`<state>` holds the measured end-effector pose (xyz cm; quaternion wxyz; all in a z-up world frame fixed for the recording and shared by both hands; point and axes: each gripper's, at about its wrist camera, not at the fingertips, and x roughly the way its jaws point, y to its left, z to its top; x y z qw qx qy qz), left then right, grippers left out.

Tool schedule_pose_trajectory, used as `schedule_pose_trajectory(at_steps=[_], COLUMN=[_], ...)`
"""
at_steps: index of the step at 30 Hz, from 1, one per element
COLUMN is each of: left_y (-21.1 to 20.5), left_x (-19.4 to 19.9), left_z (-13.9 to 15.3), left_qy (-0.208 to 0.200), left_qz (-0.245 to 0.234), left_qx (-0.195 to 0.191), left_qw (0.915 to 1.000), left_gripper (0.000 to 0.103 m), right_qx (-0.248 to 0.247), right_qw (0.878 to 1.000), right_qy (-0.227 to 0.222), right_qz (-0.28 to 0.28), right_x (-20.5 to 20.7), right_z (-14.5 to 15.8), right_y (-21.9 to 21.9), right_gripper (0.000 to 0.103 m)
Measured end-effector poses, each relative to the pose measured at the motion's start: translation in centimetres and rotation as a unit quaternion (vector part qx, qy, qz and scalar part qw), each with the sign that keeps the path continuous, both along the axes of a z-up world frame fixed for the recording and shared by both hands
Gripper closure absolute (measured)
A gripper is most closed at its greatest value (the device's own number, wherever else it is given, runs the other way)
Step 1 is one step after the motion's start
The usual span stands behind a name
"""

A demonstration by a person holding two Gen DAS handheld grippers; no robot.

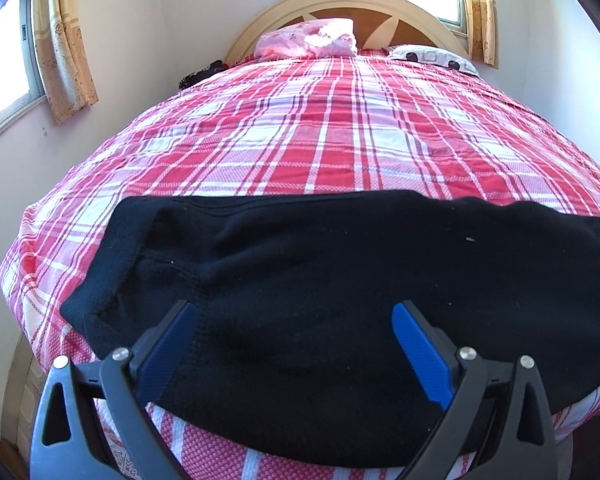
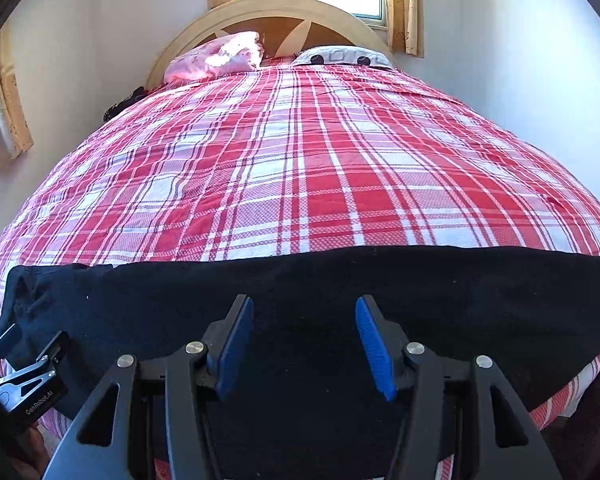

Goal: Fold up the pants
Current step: 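Move both grippers to the folded edge of the black pants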

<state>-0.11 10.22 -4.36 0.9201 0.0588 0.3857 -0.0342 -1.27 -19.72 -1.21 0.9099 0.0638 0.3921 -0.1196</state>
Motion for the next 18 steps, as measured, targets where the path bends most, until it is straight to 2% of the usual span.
schedule_pose_trajectory(at_steps=[18], left_y=[-0.7], left_x=[1.3], left_z=[0.6], left_qy=[0.011], left_qz=[0.007], left_qx=[0.042], left_qw=[0.9990], left_gripper=[0.002], right_qx=[0.008], right_qw=[0.999], right_qy=[-0.001], right_qz=[0.043], right_x=[1.6], right_z=[0.5], right_y=[3.2], right_gripper=[0.047])
